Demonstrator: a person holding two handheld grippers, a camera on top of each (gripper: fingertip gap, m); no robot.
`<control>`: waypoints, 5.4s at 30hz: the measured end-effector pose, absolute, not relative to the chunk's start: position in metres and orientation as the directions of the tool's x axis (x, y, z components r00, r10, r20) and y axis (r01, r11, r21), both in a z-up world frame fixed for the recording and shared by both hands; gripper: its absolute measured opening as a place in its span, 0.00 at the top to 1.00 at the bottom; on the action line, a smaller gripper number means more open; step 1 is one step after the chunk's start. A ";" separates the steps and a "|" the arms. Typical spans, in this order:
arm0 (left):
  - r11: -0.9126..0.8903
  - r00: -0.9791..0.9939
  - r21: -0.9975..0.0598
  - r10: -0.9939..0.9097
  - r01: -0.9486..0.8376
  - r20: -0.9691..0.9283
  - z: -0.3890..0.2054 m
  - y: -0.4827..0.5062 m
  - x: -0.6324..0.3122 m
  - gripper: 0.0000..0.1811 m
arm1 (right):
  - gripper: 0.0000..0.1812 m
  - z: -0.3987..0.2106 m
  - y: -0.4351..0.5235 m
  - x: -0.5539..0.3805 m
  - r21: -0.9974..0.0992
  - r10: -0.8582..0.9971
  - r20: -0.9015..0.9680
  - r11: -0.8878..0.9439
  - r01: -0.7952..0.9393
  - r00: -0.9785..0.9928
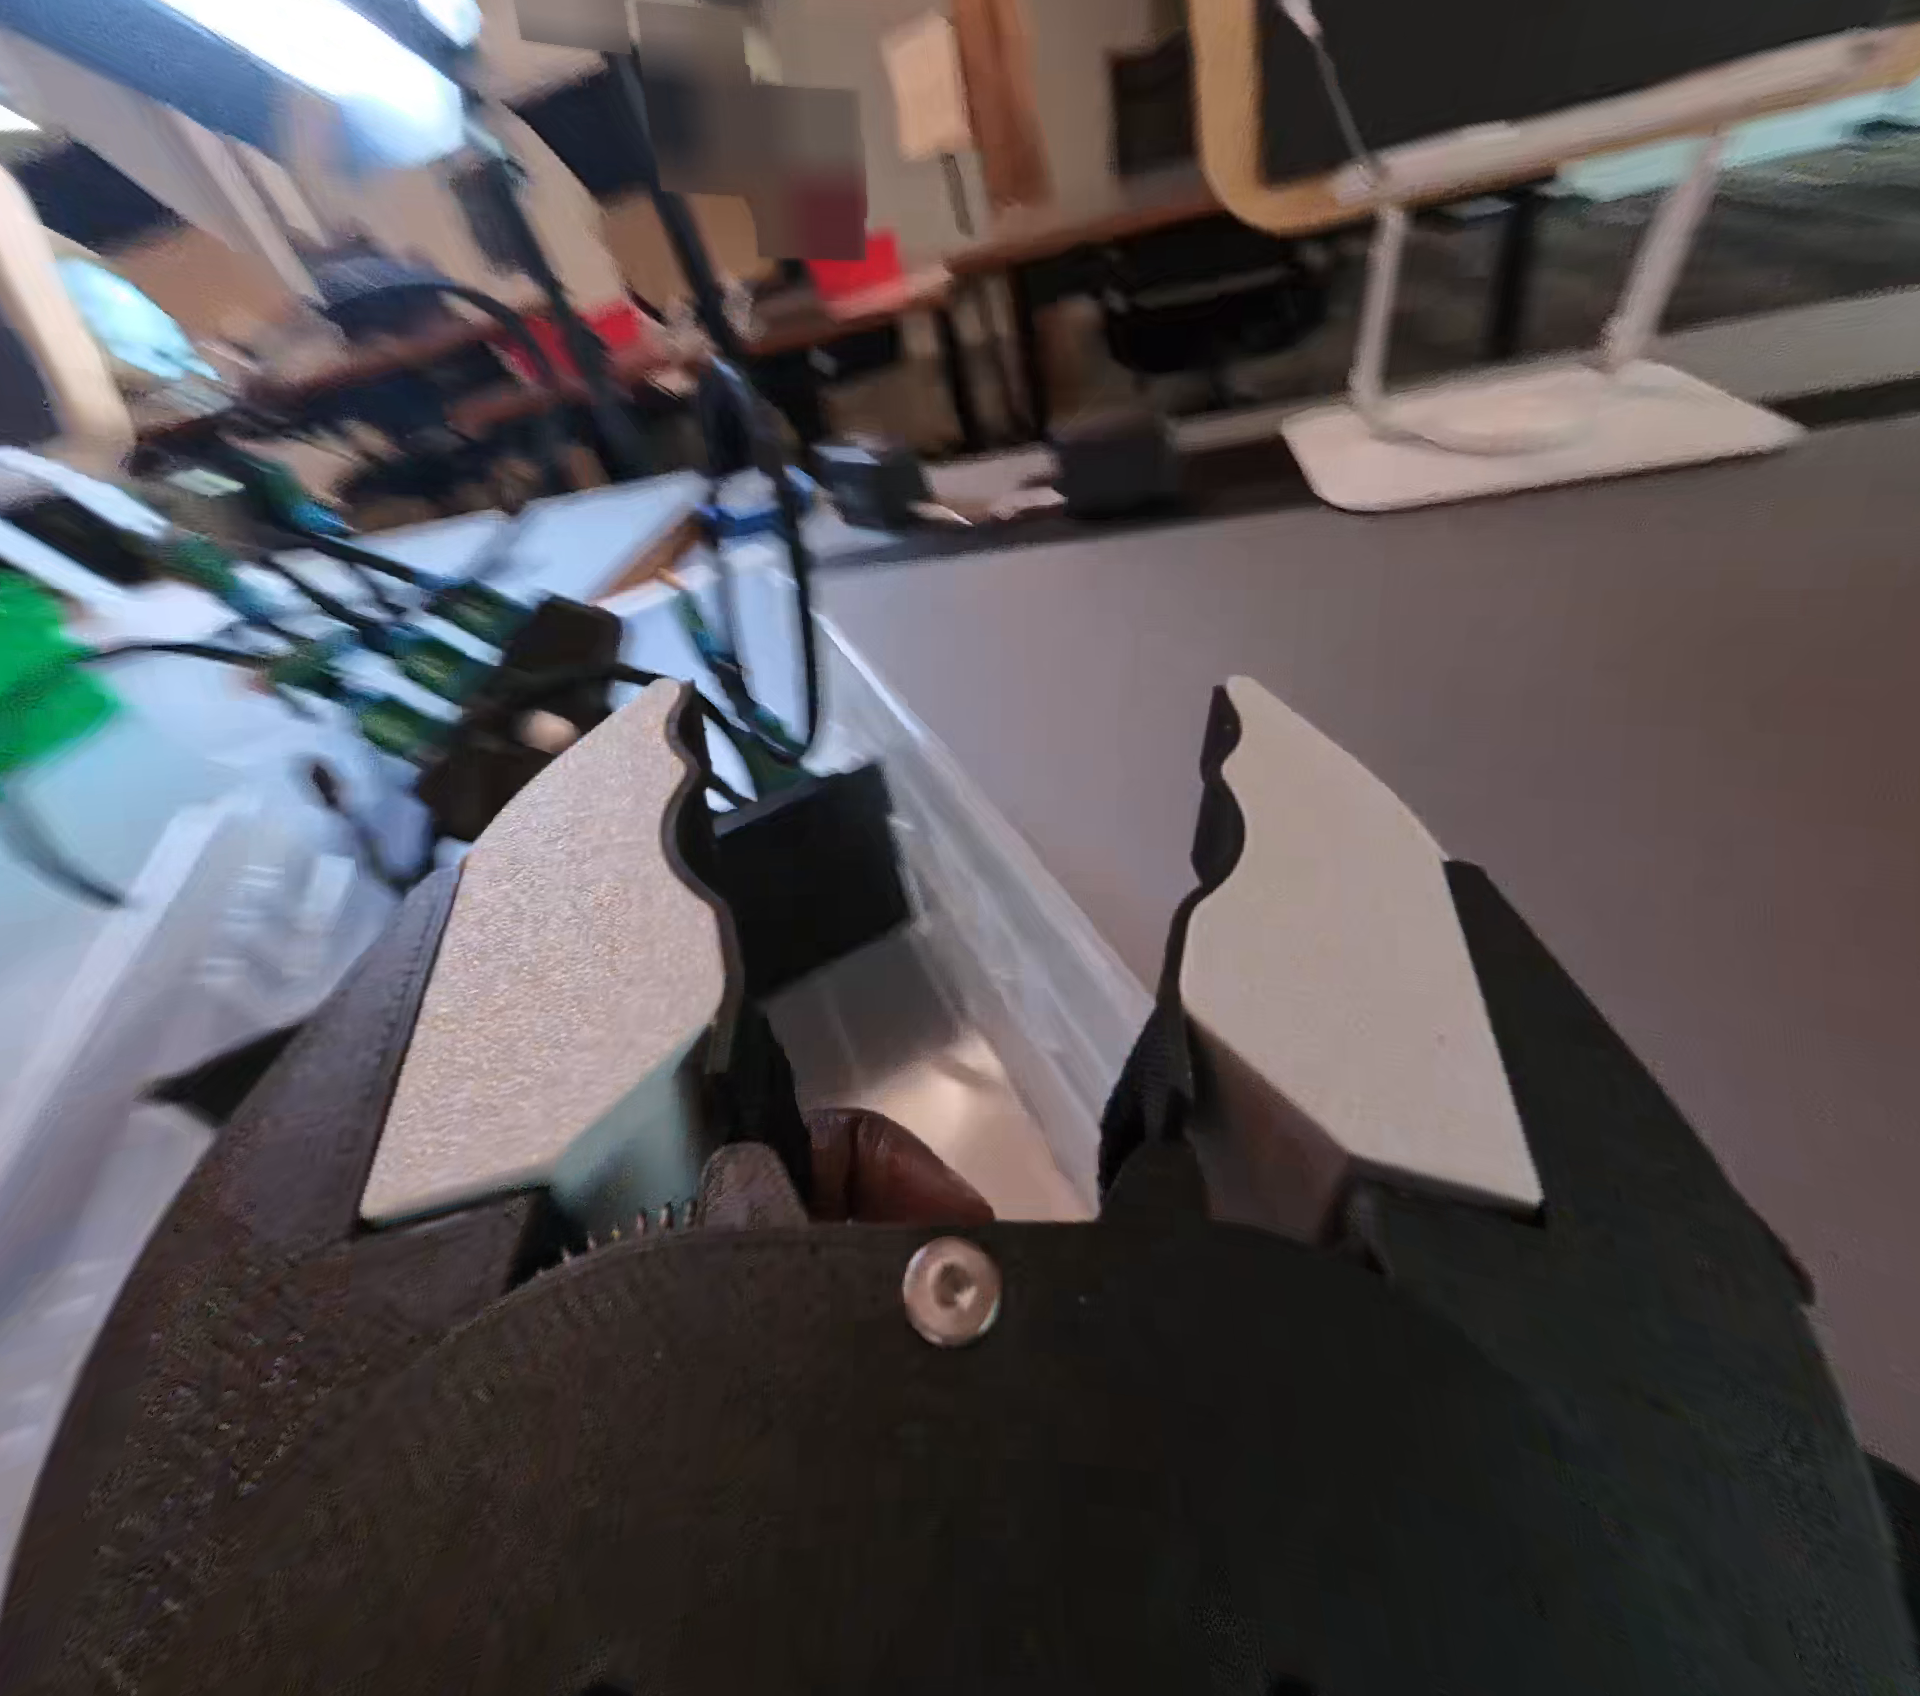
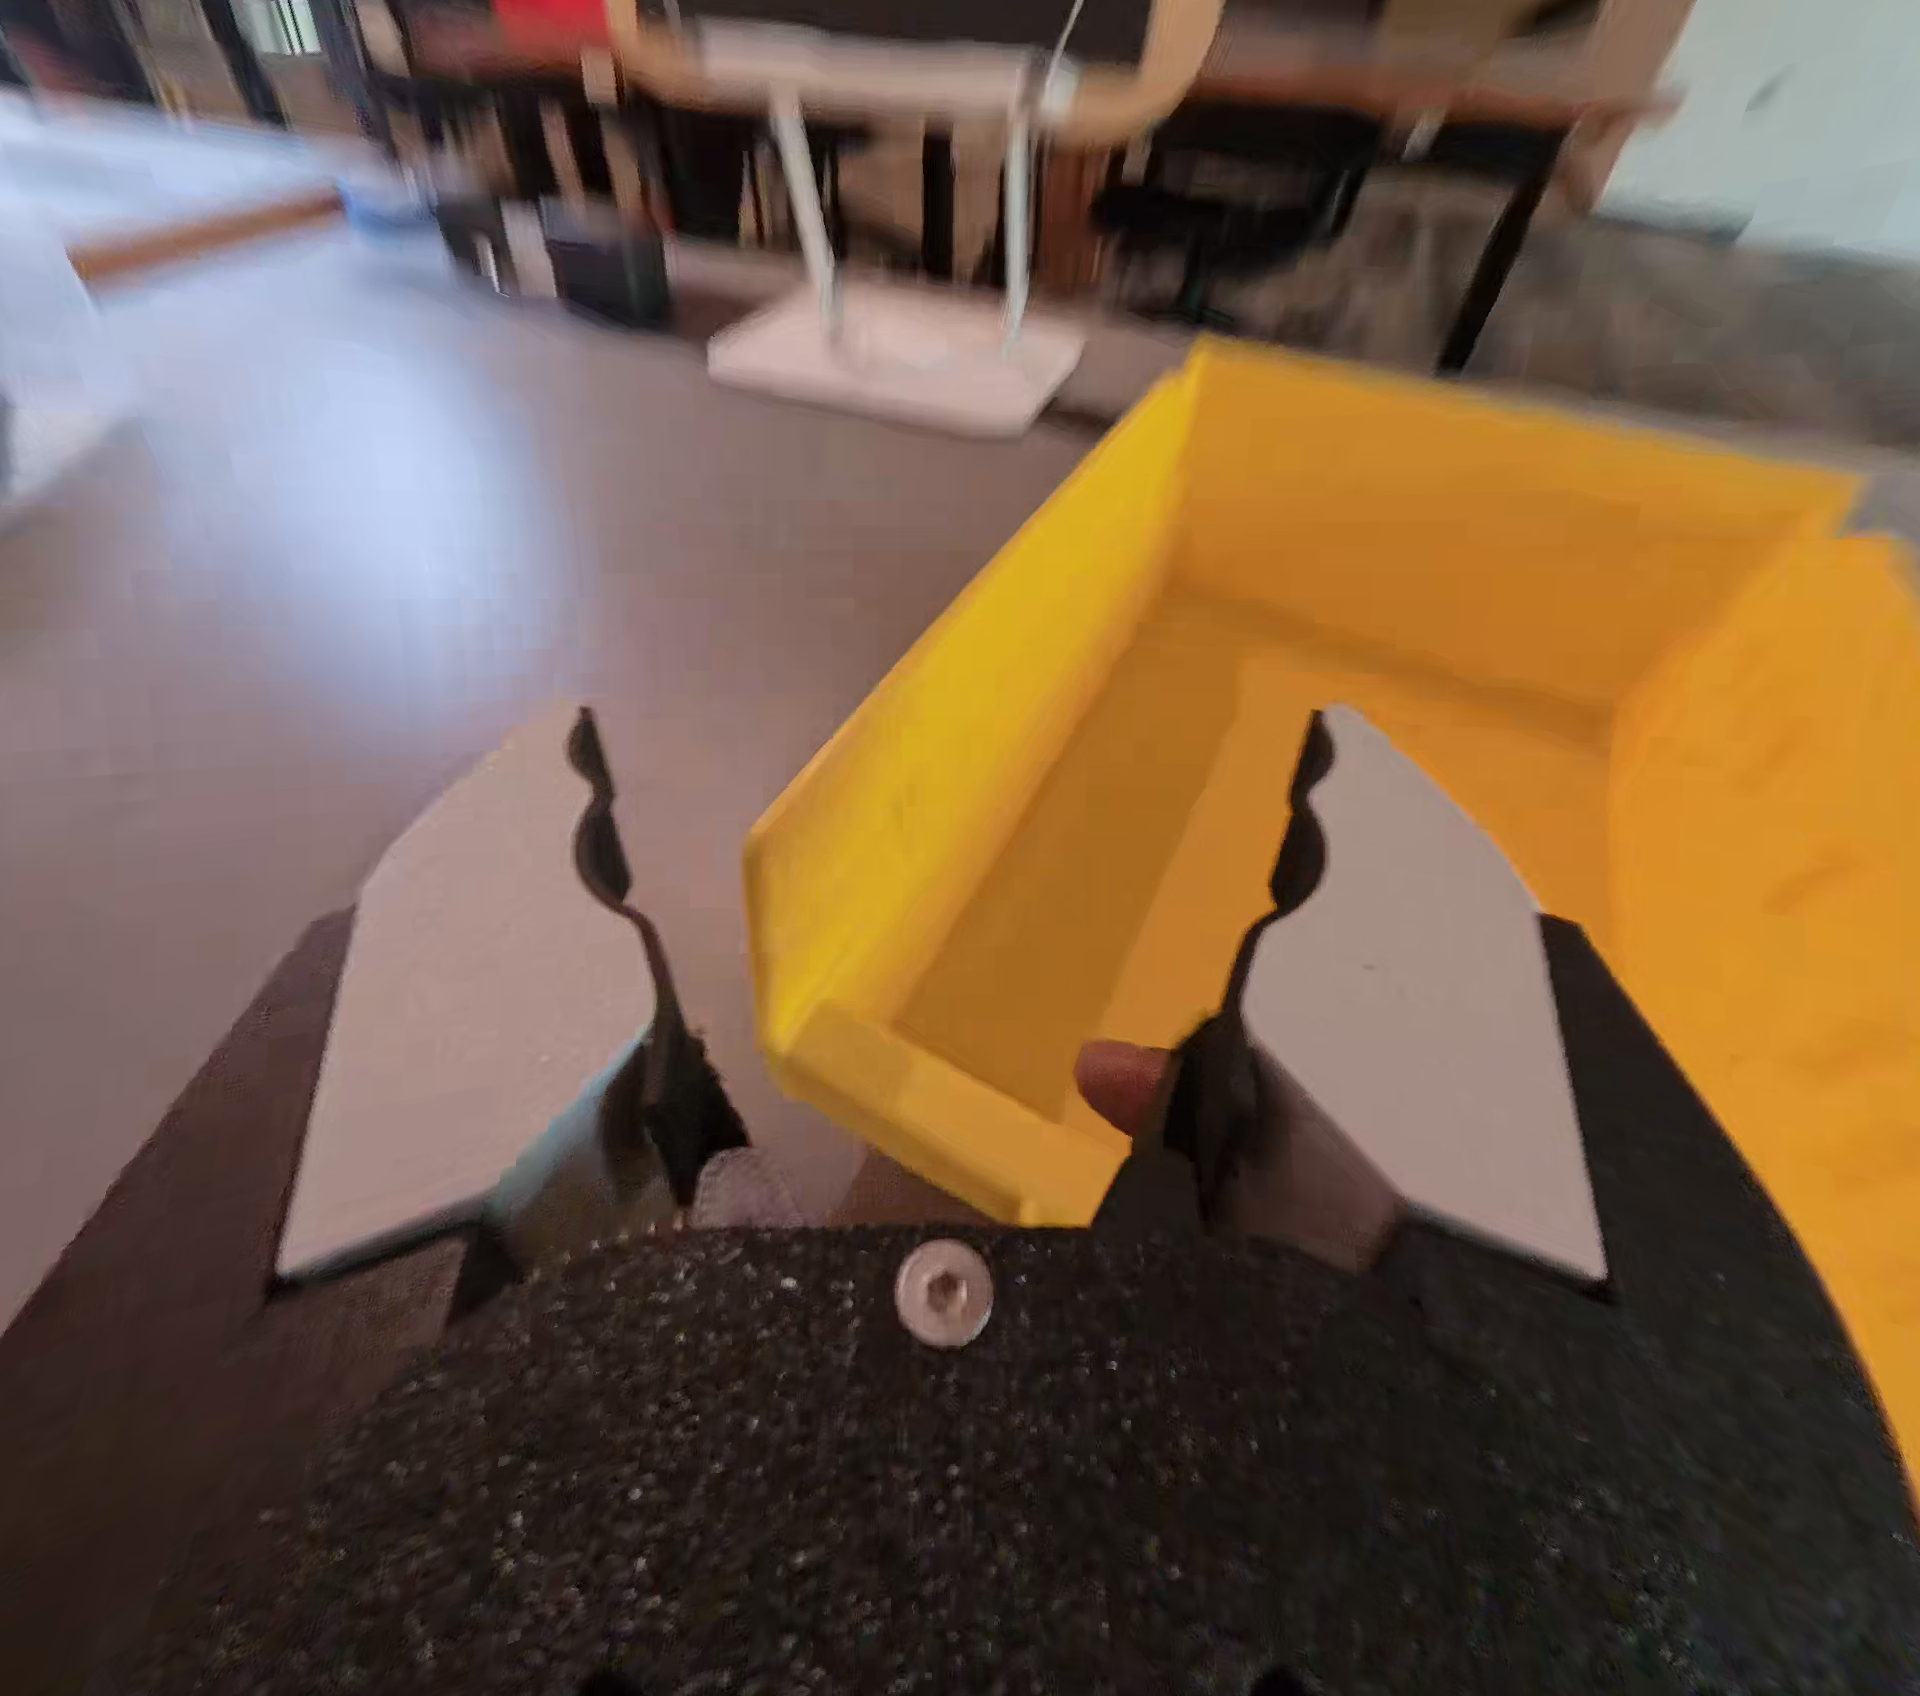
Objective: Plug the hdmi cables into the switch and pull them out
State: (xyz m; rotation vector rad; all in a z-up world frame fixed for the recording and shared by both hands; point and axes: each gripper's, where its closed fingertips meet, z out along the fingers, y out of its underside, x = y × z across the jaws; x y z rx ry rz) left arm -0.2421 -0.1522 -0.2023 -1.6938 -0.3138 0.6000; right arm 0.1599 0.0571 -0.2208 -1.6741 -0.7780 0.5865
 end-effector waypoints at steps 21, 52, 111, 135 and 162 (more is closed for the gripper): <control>-0.465 0.846 -0.869 0.382 -0.171 -0.371 -0.265 -0.158 -0.268 0.95 | 0.96 -0.290 0.080 0.181 -0.774 0.602 0.302 -0.298 0.559 0.739; -0.302 0.896 -0.952 0.411 -0.038 -0.167 -0.095 -0.107 -0.359 0.40 | 0.47 -0.204 0.072 -0.041 -0.946 0.963 -0.270 -0.262 -0.189 0.018; 0.353 0.912 -0.892 -0.189 -0.282 -0.364 -0.024 0.034 -0.003 0.97 | 0.70 -0.158 0.058 -0.018 -0.946 0.969 0.055 0.128 -0.299 0.243; 0.450 0.941 -0.869 -0.152 -0.205 -0.301 0.003 0.016 -0.029 0.97 | 0.91 -0.167 0.064 -0.022 -0.894 0.817 0.430 0.445 0.053 0.384; 0.115 0.514 -0.919 -0.799 -0.376 -0.311 -0.133 0.027 0.028 0.78 | 0.92 -0.146 0.006 0.001 -0.949 0.949 0.075 -0.026 -0.313 -0.306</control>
